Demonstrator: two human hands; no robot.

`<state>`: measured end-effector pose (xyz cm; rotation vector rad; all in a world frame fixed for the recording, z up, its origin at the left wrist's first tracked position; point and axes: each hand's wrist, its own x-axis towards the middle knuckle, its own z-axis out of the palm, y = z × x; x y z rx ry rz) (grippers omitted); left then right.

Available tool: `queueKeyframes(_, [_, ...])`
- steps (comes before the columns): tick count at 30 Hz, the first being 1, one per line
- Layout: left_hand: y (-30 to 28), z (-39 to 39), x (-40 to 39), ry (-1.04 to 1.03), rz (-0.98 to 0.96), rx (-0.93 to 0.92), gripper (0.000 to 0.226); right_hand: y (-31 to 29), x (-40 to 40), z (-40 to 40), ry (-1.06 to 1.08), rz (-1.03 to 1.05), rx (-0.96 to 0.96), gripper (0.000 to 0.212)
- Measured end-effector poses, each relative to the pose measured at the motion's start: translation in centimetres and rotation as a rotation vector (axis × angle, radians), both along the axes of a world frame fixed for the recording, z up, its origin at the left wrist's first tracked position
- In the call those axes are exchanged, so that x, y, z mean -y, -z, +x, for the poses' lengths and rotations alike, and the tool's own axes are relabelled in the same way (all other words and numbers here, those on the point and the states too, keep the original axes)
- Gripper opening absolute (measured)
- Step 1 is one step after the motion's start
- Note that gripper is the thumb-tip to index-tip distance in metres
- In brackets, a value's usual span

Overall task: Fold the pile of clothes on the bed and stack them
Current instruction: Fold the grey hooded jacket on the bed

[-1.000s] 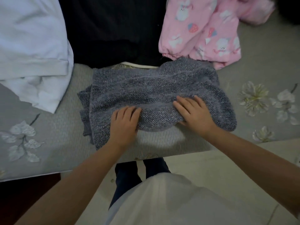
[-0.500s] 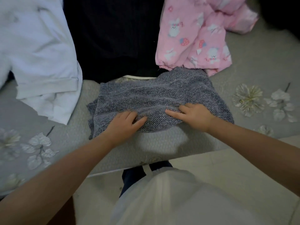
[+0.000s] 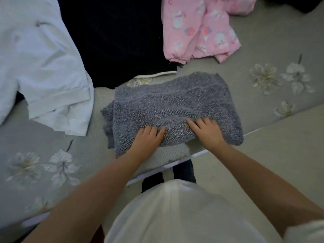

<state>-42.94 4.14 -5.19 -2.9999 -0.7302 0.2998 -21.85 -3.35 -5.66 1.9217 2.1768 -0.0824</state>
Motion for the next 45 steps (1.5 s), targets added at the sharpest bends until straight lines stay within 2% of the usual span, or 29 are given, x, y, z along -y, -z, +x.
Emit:
queueKeyframes(3, [2.4,-0.1,0.7,-0.023,0.005,-0.019,0.051,2.8,0.7,-0.6,0.206,-0.206,-0.085,0.074])
queueKeyframes(5, [3.2,0.0,0.8,-0.061,0.002,-0.046,0.049,4.2,1.0,-0.2,0.211,-0.402,-0.114,0.077])
queueKeyframes(6, [3.6,0.0,1.0,-0.105,-0.055,-0.094,0.052,4.8,1.1,-0.1,0.197,-0.436,-0.129,0.077])
queueKeyframes(9, [5.5,-0.2,2.2,-0.202,-0.312,-0.389,0.062,5.7,1.0,-0.4,0.187,-0.503,-0.161,0.078])
queueKeyframes(14, [5.0,0.5,2.0,-0.260,-0.430,-0.400,0.066,4.6,1.1,-0.3,0.179,-0.554,-0.146,0.079])
queueKeyframes(18, [1.9,0.8,1.7,-0.192,-0.412,-0.416,0.067,1.0,1.8,0.1,0.223,-0.502,-0.177,0.079])
queueKeyframes(25, [-3.3,2.7,3.7,0.094,-0.409,-0.460,0.063,-3.9,9.2,0.0,0.387,-0.541,-0.285,0.085])
queueKeyframes(34, [-4.4,14.4,10.3,0.454,-0.341,-0.528,0.071,-5.3,20.3,7.6,0.628,-0.507,-0.307,0.080])
queueKeyframes(38, [-4.6,23.5,14.7,0.569,-0.296,-0.505,0.066,-5.4,26.4,14.8,0.778,-0.469,-0.312,0.076])
queueKeyframes(43, [-4.5,35.8,20.8,0.666,-0.205,-0.548,0.069,-4.1,33.6,24.0,0.804,-0.428,-0.294,0.057])
queueKeyframes(45, [-4.2,40.2,22.9,0.688,-0.160,-0.581,0.067,-3.2,35.7,27.5,0.825,-0.416,-0.291,0.057])
